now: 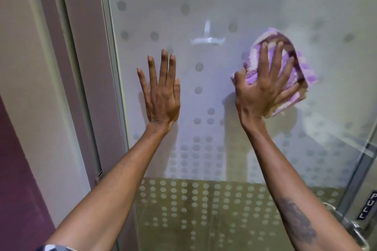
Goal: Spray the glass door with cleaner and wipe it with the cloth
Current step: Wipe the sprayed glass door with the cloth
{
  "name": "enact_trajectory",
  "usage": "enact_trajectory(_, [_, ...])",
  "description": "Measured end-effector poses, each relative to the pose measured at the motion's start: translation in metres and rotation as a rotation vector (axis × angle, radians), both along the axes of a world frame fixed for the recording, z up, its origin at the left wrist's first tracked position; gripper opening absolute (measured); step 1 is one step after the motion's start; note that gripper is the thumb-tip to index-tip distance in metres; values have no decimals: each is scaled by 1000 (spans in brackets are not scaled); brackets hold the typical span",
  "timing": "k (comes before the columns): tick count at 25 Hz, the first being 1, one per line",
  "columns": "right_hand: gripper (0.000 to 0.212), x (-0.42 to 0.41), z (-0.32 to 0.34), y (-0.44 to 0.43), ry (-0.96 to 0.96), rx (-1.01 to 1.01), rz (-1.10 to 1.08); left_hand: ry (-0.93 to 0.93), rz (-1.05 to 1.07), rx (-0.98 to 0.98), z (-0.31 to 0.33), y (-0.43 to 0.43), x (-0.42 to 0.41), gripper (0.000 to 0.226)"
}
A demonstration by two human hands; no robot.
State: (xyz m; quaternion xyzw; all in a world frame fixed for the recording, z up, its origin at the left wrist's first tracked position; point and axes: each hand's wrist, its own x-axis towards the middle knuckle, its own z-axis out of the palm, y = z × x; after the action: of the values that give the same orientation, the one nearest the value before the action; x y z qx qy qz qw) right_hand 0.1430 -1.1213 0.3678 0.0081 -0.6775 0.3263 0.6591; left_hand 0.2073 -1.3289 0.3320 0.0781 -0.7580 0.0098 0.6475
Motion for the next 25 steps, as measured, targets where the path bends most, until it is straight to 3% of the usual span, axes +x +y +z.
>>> enact_trajectory(2, [67, 6, 25, -18, 26, 42, 48, 1, -2, 4, 1, 0, 0, 56])
enact_trajectory(4, [63, 11, 6, -42, 123, 243, 136, -1, -6, -4, 1, 0, -1, 56])
enact_trajectory(7, [59, 26, -97, -57, 144, 561, 242, -12, -1, -16, 0, -4, 0, 56])
enact_trajectory(9, [66, 27, -168, -30, 147, 764, 206, -5, 5, -19, 0, -3, 0, 56])
enact_trajectory(11, [71, 13, -204, 21, 170, 842, 143, 1, -10, -13, 1, -4, -2, 55])
enact_trajectory(14, [62, -20, -170, 70, 96, 527, 67, 28, -12, -8, -1, -3, -4, 55])
enact_trajectory(16, [65, -26, -120, 53, 54, 267, 57, 24, -26, 0, -1, -5, -7, 55])
enact_trajectory(18, [65, -13, -90, 11, 112, 268, 109, 21, -6, -12, -2, -6, -6, 56])
enact_trajectory(21, [56, 17, -128, -39, 201, 644, 263, 2, -14, -18, 0, -7, -5, 57])
enact_trajectory(25, [64, 33, -208, -53, 197, 1076, 316, 15, -3, -24, -2, -9, -5, 55])
